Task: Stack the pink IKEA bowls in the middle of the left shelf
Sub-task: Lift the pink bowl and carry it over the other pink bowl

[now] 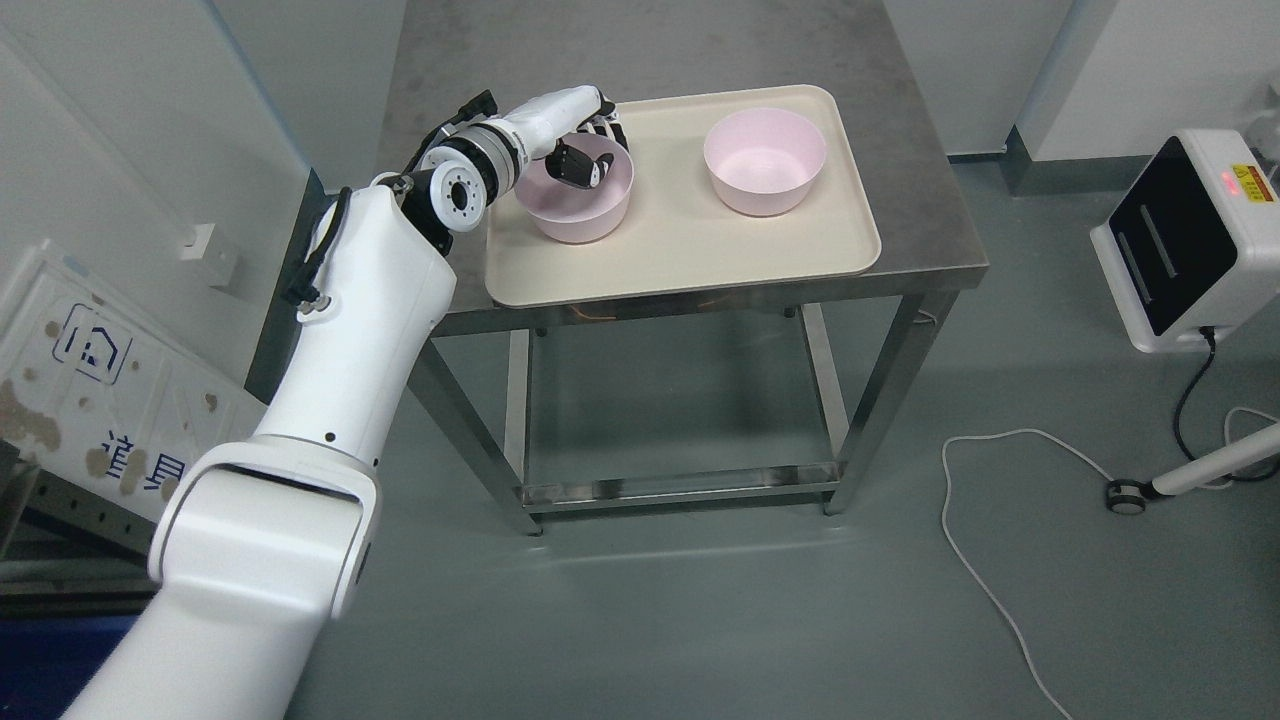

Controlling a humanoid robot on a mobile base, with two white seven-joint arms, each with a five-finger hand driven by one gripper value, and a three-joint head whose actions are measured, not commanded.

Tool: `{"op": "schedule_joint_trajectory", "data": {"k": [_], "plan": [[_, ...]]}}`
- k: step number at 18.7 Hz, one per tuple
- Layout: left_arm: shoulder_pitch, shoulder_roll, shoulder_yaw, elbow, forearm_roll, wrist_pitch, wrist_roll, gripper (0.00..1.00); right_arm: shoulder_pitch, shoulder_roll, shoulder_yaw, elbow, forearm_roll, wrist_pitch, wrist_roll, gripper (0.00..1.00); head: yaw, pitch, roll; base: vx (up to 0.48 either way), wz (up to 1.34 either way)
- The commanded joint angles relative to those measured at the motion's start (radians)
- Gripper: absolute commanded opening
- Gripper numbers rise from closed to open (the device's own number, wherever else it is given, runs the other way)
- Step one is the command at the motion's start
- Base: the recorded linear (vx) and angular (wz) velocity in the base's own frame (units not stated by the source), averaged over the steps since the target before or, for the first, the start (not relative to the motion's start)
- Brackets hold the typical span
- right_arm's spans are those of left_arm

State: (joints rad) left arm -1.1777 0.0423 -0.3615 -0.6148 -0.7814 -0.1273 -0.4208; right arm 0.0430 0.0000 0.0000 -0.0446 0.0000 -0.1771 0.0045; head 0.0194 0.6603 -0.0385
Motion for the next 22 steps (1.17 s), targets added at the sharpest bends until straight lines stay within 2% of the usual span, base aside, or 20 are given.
{"op": "schedule_joint_trajectory", "data": {"k": [1,5,9,11,13,16,19,22], "plan": [[-0.011,-0.007,0.033,0.018,-0.007,-0.003,-0.001,0.0,0.0,-0.017,-0.011,0.0,0.008,0.001,0.0,1.0,0.0,0.0,0.0,0.0,0.0],[-0.01,-0.009,0.067,0.014,-0.004,-0.003,0.002,0.0,0.0,-0.017,-0.011,0.0,0.008,0.001,0.0,1.0,0.0,0.0,0.0,0.0,0.0],[-0.058,-0.025,0.163,-0.049,0.013,-0.015,-0.004,0.0,0.0,-0.017,-0.011,0.0,0.008,0.001,0.0,1.0,0.0,0.0,0.0,0.0,0.0],[-0.071,-0.025,0.165,-0.084,0.021,-0.029,-0.009,0.0,0.0,-0.017,-0.011,0.0,0.008,0.001,0.0,1.0,0.0,0.0,0.0,0.0,0.0],[-0.091,-0.025,0.132,-0.126,0.091,-0.028,-0.01,0.0,0.0,-0.017,-0.011,0.0,0.008,0.001,0.0,1.0,0.0,0.0,0.0,0.0,0.0],[-0.114,-0.025,-0.092,-0.204,0.301,-0.025,-0.01,0.01,0.0,-0.017,-0.011,0.0,0.008,0.001,0.0,1.0,0.0,0.0,0.0,0.0,0.0],[-0.115,-0.025,-0.31,-0.264,0.439,-0.044,0.019,0.02,0.0,-0.017,-0.011,0.0,0.008,0.001,0.0,1.0,0.0,0.0,0.0,0.0,0.0],[-0.115,-0.025,-0.424,-0.261,0.488,-0.049,0.167,0.02,0.0,-0.017,-0.011,0.0,0.008,0.001,0.0,1.0,0.0,0.0,0.0,0.0,0.0]]}}
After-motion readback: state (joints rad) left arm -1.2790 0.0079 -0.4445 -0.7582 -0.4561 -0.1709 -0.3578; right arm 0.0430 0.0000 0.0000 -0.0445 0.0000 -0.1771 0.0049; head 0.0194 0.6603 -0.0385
